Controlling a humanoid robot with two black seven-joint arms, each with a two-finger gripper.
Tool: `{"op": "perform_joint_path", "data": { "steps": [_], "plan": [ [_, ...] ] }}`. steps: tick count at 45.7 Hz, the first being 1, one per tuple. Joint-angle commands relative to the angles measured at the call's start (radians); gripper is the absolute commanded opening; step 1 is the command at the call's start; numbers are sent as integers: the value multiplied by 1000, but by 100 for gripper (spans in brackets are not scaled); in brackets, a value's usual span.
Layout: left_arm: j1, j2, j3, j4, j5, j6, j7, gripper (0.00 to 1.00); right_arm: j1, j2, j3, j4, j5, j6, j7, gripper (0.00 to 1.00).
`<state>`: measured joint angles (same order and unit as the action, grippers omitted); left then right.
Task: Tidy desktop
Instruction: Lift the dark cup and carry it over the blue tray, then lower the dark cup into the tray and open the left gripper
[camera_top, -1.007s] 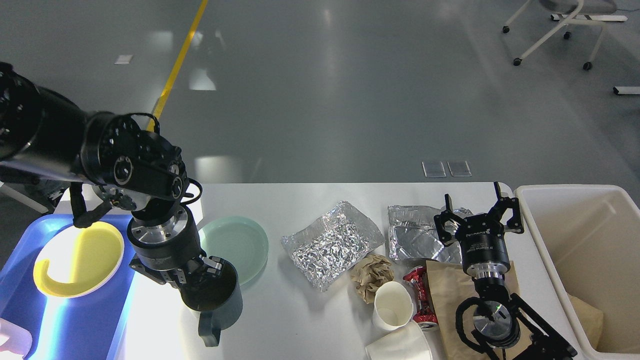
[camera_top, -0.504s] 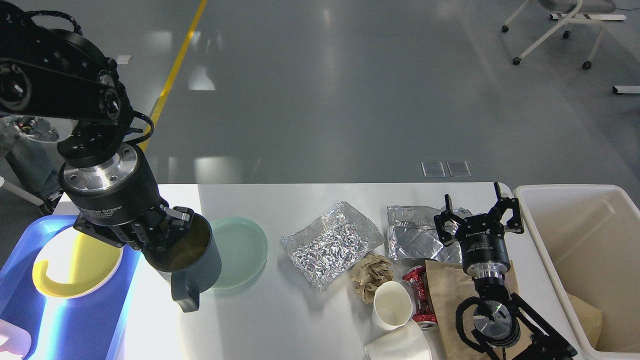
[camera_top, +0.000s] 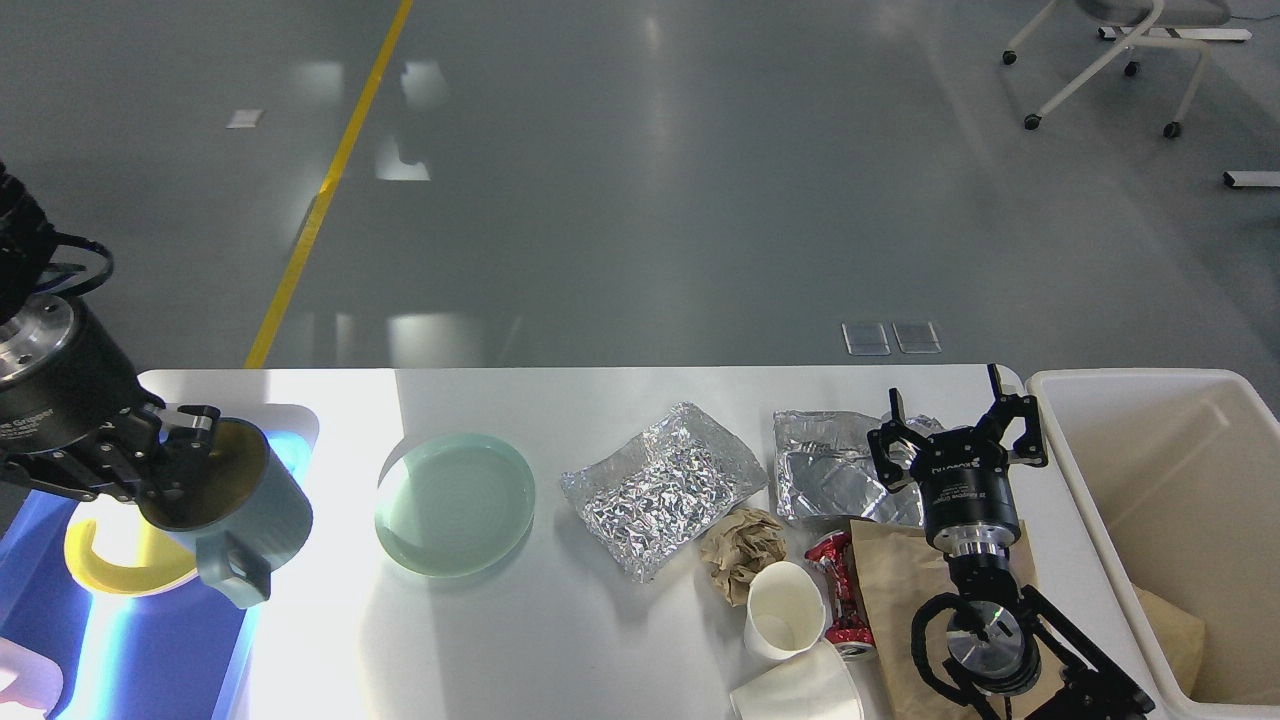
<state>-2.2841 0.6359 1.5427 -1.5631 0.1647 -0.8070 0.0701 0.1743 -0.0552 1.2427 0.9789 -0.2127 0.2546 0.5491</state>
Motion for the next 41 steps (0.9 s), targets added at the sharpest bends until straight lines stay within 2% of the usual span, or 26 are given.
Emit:
{"op": "perform_joint_path", "data": {
  "steps": [1,9,16,24,36,41],
  "plan": [
    [167,96,-22,99,102,14,-18,0,1,0,0,0,1,0,0,100],
    [435,168,-145,258,145,17,-18,0,1,0,1,0,-1,0,0,100],
    [612,192,-248,389,187,20,-19,1,-1,0,0,0,-1,0,0,100],
    [831,203,-394,492,196,49,-75,1,1,0,0,0,-1,0,0,100],
    [902,215,-424,503,269,130,-156,2,-1,0,0,0,-1,0,0,100],
    [902,220,-423,506,295,138,-165,2,1,0,0,0,1,0,0,100]
  ]
}}
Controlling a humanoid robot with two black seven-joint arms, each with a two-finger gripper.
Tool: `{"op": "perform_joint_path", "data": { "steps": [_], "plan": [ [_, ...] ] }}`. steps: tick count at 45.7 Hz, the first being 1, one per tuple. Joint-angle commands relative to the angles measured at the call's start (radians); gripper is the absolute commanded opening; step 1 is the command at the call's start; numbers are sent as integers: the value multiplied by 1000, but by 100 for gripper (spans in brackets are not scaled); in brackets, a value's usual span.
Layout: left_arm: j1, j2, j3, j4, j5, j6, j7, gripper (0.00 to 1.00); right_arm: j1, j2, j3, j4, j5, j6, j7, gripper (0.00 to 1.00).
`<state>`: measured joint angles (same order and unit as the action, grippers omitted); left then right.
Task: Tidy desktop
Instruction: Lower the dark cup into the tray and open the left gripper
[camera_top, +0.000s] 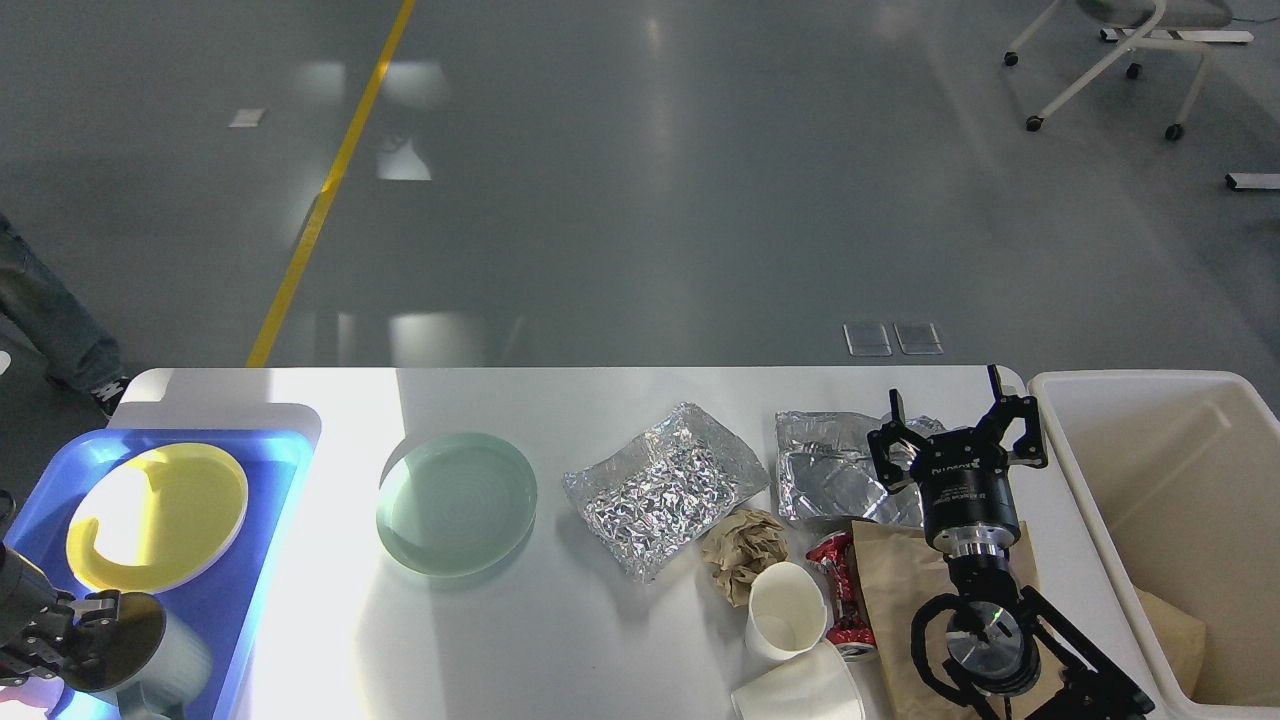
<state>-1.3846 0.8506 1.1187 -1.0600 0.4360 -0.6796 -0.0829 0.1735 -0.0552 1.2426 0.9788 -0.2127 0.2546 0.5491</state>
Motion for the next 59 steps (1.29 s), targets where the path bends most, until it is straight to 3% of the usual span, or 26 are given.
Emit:
{"op": "perform_joint_path", "data": {
  "steps": [1,8,16,41,45,53,59],
  "plan": [
    [2,7,1,5,26,14,-12,2,1,0,0,0,0,0,0,100],
    [7,19,4,9,29,34,-15,2,0,0,1,0,1,0,0,100],
    [56,24,0,18,30,72,-60,2,0,0,1,0,-1,0,0,100],
    [78,36,0,23,21,118,-75,7,0,0,0,0,-1,0,0,100],
    [84,36,-2,23,15,156,-75,23,0,0,0,0,1,0,0,100],
    [84,31,-4,22,13,195,-77,71,1,0,1,0,1,0,0,100],
    [84,30,-4,20,12,192,-78,77,0,0,0,0,1,0,0,100]
  ]
}}
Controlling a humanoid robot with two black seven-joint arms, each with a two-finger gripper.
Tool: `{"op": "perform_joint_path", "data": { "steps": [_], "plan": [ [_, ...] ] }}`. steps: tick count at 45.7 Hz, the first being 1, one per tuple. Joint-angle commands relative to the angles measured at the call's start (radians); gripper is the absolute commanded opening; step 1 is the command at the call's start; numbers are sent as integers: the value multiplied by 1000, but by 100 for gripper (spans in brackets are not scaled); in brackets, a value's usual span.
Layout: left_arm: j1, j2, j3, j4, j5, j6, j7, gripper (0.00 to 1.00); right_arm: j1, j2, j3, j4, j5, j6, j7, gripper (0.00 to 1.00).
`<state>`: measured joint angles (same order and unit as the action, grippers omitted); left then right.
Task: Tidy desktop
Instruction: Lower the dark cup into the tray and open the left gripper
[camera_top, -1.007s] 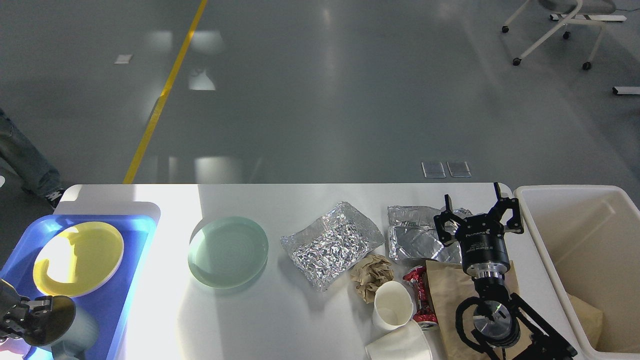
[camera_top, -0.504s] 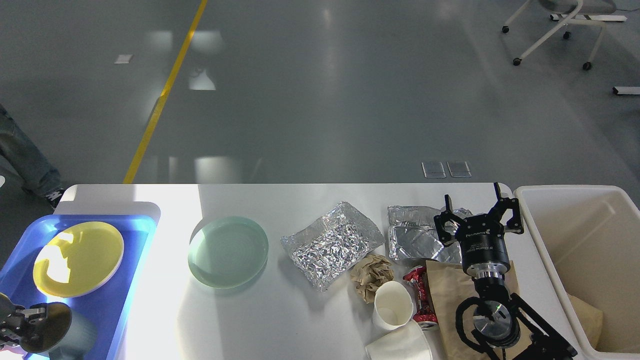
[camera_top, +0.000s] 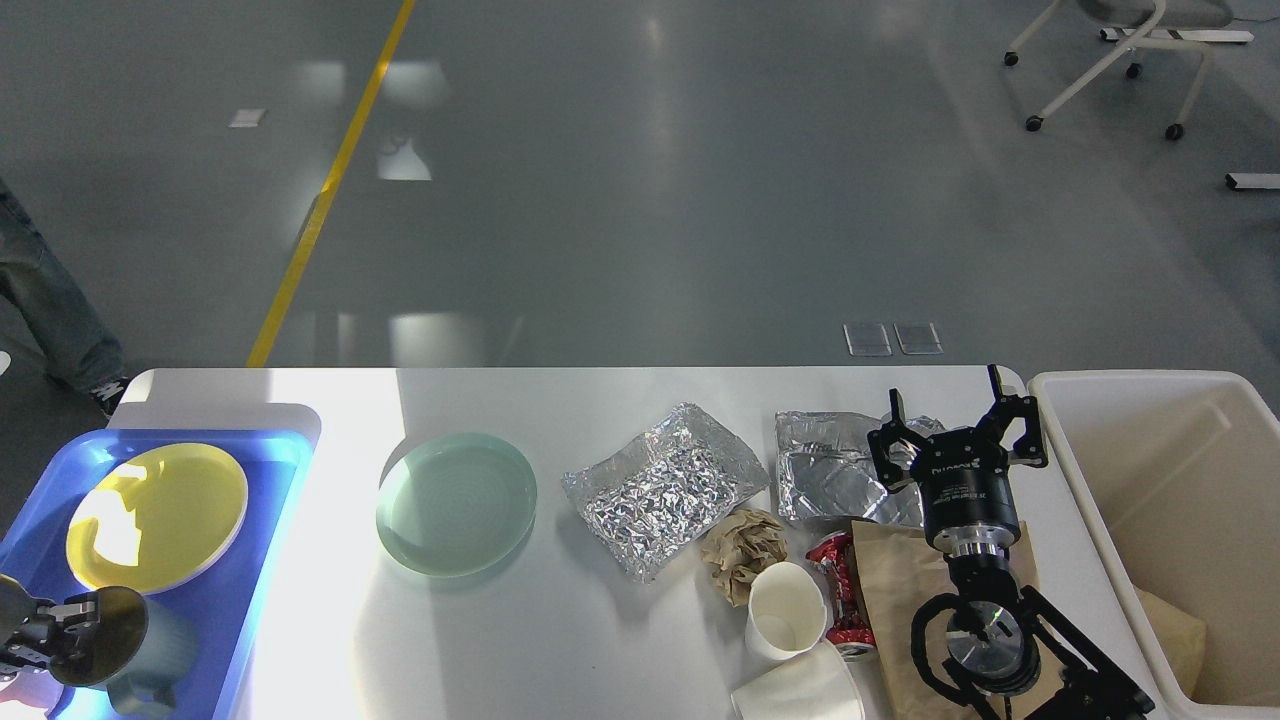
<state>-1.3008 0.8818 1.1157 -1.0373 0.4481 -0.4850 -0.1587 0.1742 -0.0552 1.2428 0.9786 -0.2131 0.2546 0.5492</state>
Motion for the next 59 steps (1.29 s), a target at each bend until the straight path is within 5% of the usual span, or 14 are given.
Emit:
{"op": "perform_joint_path", "data": {
  "steps": [1,15,26,59],
  "plan": [
    [0,-1,0,-3,0,-4,-2,77,1,0,0,0,0,0,0,100],
    [0,-1,0,-3,0,-4,-1,80,-1,0,0,0,0,0,0,100],
    [2,5,1,-6,-2,-10,1,96,-1,0,0,0,0,0,0,100],
    [9,29,0,-23,-3,-9,-2,96,-1,0,0,0,0,0,0,100]
  ]
}}
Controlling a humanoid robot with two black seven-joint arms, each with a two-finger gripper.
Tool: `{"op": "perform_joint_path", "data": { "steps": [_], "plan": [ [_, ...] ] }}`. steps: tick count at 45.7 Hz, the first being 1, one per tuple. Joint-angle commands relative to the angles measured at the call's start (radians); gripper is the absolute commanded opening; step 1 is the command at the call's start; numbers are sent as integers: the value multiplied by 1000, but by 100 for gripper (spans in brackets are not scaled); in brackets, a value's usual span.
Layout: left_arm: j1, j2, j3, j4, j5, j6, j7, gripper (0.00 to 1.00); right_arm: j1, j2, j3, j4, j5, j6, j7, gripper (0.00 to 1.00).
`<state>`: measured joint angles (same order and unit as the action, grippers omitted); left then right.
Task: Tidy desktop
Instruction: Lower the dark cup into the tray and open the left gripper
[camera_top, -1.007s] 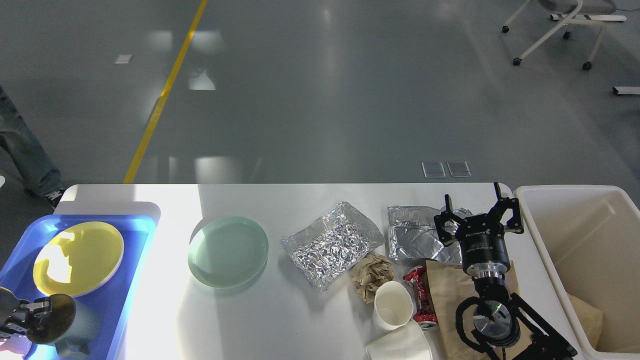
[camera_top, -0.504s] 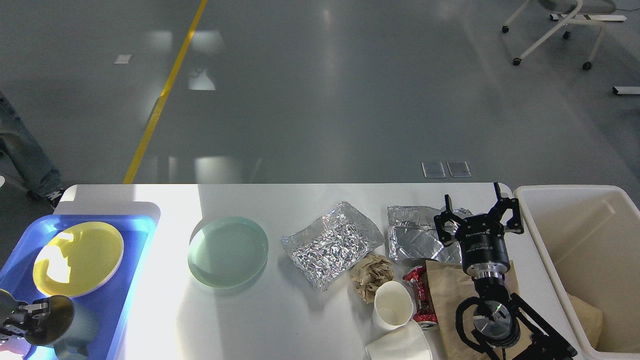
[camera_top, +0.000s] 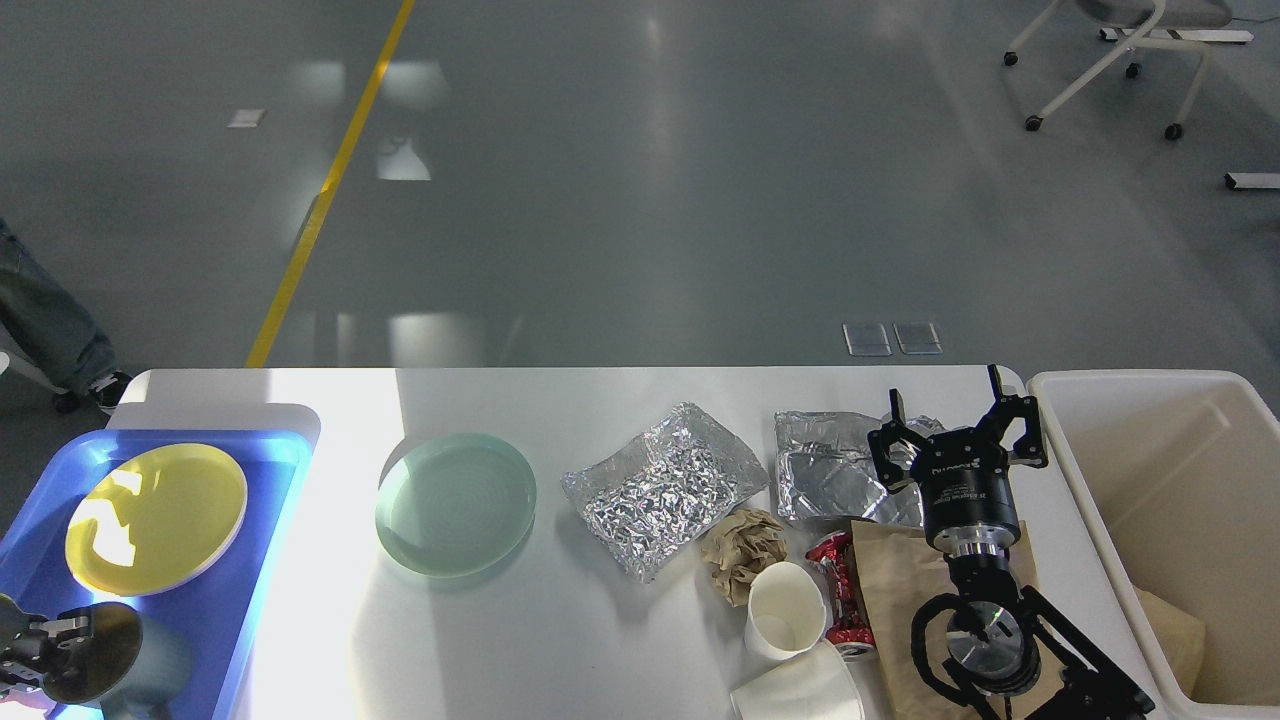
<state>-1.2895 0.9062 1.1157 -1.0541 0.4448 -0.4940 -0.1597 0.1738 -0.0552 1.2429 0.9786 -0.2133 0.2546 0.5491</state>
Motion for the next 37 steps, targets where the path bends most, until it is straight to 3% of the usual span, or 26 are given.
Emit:
{"op": "perform_joint_path", "data": {
  "steps": [1,7,9,13,19,21,24,32,37],
  "plan": [
    [-2,5,-1,-6,0,0,-1,96,0,0,0,0,0,0,0,100],
    [-2,8,-1,-6,-2,2,0,95,0,0,0,0,0,0,0,100],
    [-4,8,-1,-6,0,2,0,90,0,0,0,0,0,0,0,100],
    [-2,3,-1,-7,-18,8,8,59,0,0,0,0,0,0,0,100],
    [1,5,-1,-20,-40,-3,17,22,0,0,0,0,0,0,0,100],
    [1,10,1,-29,-41,-5,17,10,0,0,0,0,0,0,0,100],
    [1,14,1,-38,-43,-3,19,1,0,0,1,0,0,0,0,100],
    [-1,42,7,-44,-90,0,20,0,0,0,0,0,0,0,0,100],
    [-1,43,9,-41,-91,8,20,17,0,0,0,0,0,0,0,100]
  ]
}}
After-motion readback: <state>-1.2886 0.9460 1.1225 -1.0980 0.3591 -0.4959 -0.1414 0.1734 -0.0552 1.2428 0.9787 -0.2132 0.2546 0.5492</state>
